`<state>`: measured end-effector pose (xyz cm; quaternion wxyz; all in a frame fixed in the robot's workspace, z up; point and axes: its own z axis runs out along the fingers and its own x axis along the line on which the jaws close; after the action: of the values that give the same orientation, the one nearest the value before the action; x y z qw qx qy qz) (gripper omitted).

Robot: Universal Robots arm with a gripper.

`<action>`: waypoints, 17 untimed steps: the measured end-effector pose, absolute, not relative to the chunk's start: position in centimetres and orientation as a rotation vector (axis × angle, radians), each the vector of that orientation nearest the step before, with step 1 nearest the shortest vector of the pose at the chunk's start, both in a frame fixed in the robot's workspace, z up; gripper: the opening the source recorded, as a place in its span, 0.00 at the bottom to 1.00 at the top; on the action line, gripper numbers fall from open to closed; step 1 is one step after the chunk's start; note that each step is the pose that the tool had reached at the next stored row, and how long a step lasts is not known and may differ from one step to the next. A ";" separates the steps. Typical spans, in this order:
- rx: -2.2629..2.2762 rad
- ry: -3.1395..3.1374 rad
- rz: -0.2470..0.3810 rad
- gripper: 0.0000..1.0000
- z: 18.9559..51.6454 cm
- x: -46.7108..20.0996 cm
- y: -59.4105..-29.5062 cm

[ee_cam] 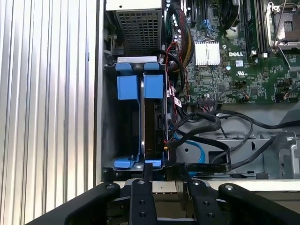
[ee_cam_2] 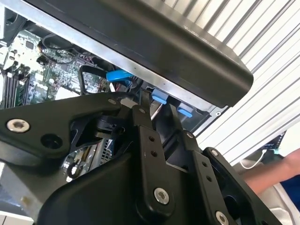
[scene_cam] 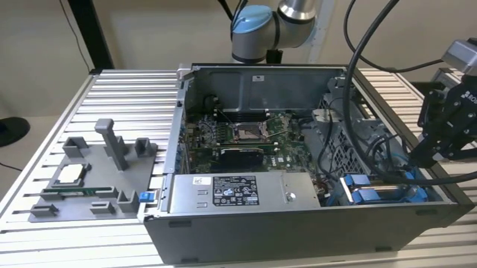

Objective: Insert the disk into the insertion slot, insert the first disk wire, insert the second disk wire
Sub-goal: 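Insert the second disk wire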

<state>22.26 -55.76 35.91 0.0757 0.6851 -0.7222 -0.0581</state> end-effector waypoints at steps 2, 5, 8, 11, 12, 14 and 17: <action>2.054 -2.166 -0.174 1.00 35.9 22.3 -55.8; 2.055 -2.166 -0.176 1.00 35.8 22.3 -55.8; 2.057 -2.169 -0.183 1.00 35.6 22.3 -55.8; 2.059 -2.173 -0.191 1.00 35.6 22.3 -55.8; 2.060 -2.173 -0.191 1.00 35.6 22.3 -55.8; 2.060 -2.173 -0.192 1.00 35.5 22.3 -55.8; 2.060 -2.173 -0.192 0.00 35.6 22.3 -55.8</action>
<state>22.26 -55.76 35.56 0.0706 0.6847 -0.7226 -0.0637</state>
